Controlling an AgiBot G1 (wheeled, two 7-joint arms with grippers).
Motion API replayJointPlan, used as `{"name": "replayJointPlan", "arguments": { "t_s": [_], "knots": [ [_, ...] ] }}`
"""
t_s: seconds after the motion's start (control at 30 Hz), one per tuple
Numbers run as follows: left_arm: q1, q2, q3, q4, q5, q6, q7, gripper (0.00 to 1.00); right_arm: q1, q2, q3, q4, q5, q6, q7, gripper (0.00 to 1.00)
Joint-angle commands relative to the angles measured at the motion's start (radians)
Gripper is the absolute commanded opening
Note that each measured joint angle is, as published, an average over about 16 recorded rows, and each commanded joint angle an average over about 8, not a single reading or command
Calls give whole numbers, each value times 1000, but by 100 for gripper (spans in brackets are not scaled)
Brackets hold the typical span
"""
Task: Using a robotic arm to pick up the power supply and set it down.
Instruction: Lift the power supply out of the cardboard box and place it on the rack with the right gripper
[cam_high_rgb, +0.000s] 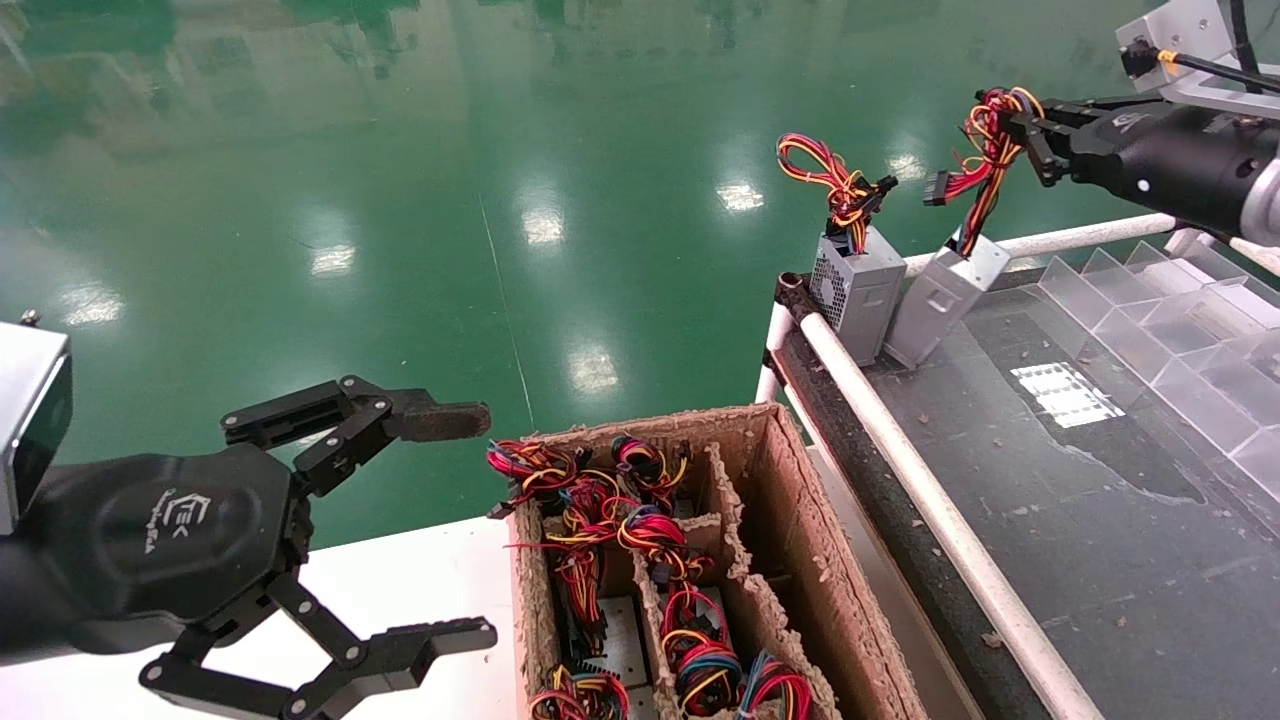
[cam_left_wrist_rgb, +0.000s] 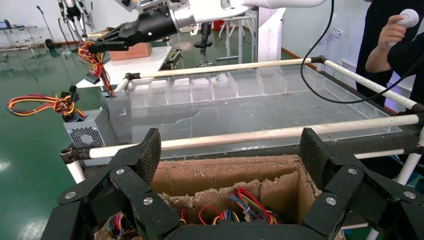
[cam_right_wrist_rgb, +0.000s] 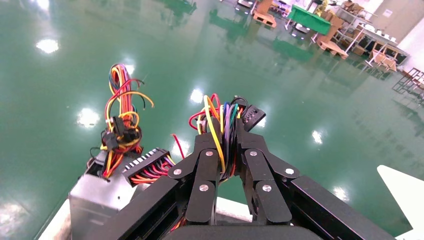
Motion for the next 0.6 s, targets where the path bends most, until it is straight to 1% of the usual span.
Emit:
{"name": "replayJointPlan", "arguments": {
  "t_s": [0.03, 0.2, 0.33, 0.43, 0.6],
  "knots": [
    [0, 0, 0, 0, 0, 0, 0, 100, -1, 8, -2, 2, -3, -12, -4, 0],
    [0, 0, 0, 0, 0, 0, 0, 100, -1, 21, -4, 6, -6, -50, -10, 0],
    [0, 0, 0, 0, 0, 0, 0, 100, -1, 18, -4, 6, -6, -59, -12, 0],
    [0, 0, 0, 0, 0, 0, 0, 100, -1, 6, -2, 2, -3, -46, -8, 0],
    [0, 0, 0, 0, 0, 0, 0, 100, 3, -23, 3, -9, 4, -2, 9, 0]
  ]
}}
